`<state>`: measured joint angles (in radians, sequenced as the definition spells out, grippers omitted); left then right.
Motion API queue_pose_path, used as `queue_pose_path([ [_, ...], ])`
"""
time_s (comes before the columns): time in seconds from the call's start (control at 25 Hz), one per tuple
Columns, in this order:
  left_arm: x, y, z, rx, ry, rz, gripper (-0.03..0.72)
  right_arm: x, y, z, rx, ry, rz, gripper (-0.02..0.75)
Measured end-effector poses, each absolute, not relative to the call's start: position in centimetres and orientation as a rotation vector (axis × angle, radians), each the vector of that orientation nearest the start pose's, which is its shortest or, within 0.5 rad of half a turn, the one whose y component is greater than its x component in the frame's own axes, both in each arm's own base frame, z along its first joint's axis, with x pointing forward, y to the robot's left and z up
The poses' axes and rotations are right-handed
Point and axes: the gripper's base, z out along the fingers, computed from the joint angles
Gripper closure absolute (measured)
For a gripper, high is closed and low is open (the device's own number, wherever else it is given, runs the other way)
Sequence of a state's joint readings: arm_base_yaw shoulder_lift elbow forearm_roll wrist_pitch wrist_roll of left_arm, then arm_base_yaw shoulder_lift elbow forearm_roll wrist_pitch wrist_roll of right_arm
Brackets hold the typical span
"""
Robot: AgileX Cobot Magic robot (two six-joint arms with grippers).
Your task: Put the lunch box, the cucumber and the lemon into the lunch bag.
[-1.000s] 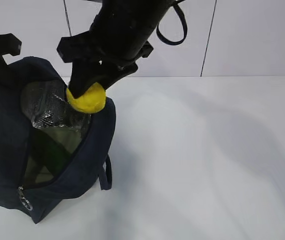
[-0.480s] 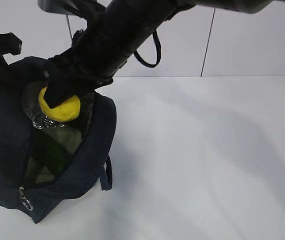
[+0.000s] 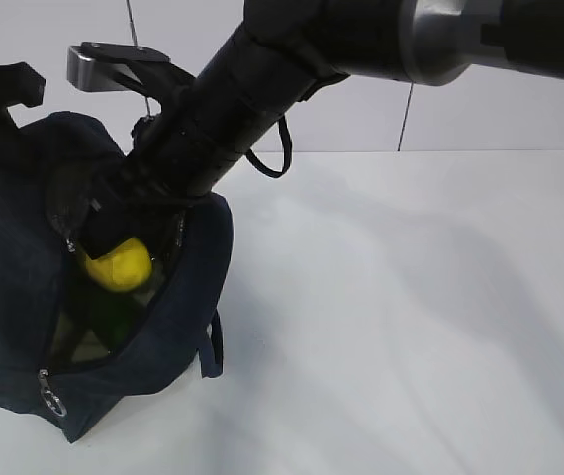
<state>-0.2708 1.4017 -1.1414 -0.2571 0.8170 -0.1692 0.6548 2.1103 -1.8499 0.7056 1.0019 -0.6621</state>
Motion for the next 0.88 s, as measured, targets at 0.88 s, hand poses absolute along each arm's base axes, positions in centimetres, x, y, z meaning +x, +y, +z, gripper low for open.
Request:
queue_pose_path([
  [0.88,27.7,-9.3,31.2,-0.011,2.589,-0.447,0.695,34.8,29.0,32.3,-1.136,2.351,0.525,0.234],
])
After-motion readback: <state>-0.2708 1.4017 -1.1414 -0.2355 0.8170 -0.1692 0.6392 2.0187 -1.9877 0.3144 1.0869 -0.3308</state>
